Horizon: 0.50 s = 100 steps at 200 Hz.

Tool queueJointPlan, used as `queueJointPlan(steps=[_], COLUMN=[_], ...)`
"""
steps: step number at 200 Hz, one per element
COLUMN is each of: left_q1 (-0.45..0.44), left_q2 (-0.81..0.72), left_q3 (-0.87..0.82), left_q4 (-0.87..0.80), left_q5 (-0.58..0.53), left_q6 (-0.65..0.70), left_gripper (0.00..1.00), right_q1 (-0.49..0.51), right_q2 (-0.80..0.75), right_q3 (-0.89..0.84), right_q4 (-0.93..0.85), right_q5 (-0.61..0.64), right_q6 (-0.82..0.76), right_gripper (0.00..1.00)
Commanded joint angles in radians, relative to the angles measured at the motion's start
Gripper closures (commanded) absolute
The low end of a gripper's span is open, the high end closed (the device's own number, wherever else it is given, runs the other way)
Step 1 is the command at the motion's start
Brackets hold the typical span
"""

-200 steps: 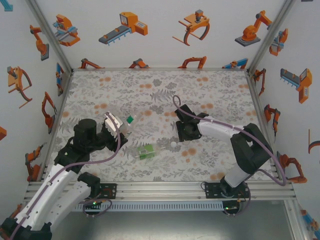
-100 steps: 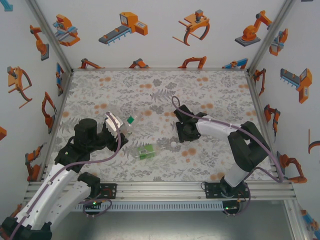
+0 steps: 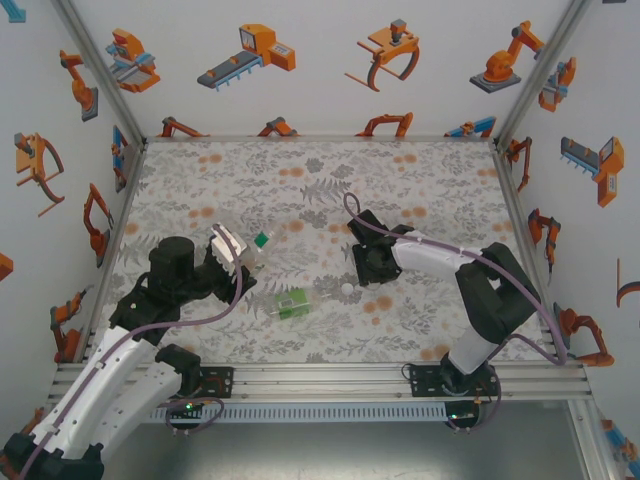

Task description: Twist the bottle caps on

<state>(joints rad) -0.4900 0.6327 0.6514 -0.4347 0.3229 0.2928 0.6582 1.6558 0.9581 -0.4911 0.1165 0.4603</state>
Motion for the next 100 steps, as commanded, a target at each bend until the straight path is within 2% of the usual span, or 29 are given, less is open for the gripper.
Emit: queueJointPlan(steps=[1, 72, 100], left_q1=[0.002, 0.002, 0.001], left_q2=[-0.001, 0.002, 0.020], left_q3=[0.020, 0.020, 0.023], left_q4=[0.010, 0.010, 0.009], left_q5=[0.022, 0.025, 0.041], left_q6=[0.008, 0.006, 0.003], left_gripper=[0.96, 0.96, 0.96], right_q1=[0.010, 0.015, 0.019], right_q2=[0.002, 0.003, -0.009], right_q3=[0.033, 0.033, 0.031], right_q4=[-0.030, -0.029, -0.025], right_q5=[-0.003, -0.001, 0.000], right_q6=[0.018, 0.020, 0.017], right_gripper=[0.53, 0.54, 0.59])
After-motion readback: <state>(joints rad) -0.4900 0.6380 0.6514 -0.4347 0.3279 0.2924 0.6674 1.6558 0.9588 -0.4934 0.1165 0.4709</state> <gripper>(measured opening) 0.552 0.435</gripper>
